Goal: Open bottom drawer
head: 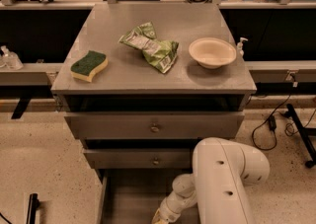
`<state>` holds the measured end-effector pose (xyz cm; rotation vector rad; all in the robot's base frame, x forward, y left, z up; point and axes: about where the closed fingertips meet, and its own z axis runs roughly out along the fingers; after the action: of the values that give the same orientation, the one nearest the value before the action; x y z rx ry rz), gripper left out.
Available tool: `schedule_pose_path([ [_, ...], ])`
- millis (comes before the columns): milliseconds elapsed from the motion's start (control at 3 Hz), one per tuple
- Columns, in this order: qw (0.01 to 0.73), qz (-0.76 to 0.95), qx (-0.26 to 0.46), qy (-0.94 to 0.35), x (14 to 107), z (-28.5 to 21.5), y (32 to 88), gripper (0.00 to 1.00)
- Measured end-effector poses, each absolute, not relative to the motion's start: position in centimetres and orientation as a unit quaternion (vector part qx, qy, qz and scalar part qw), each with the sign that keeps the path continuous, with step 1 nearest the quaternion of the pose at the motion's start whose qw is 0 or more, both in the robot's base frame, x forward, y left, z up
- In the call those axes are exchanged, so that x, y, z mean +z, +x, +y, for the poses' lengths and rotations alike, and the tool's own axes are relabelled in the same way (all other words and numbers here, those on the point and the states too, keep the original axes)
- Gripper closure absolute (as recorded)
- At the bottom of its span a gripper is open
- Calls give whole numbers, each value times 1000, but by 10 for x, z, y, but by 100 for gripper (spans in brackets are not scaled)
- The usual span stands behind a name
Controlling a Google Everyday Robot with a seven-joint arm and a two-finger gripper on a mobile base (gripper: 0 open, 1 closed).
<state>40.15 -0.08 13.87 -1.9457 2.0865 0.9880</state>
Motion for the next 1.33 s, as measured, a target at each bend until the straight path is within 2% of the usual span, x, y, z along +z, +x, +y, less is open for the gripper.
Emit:
schedule_pose_path([
  [667,61,690,327,-643,139,-1,403,37],
  [1000,67,701,297,-645,142,-8,406,18],
  [1333,70,708,279,-645,145,-13,409,19],
])
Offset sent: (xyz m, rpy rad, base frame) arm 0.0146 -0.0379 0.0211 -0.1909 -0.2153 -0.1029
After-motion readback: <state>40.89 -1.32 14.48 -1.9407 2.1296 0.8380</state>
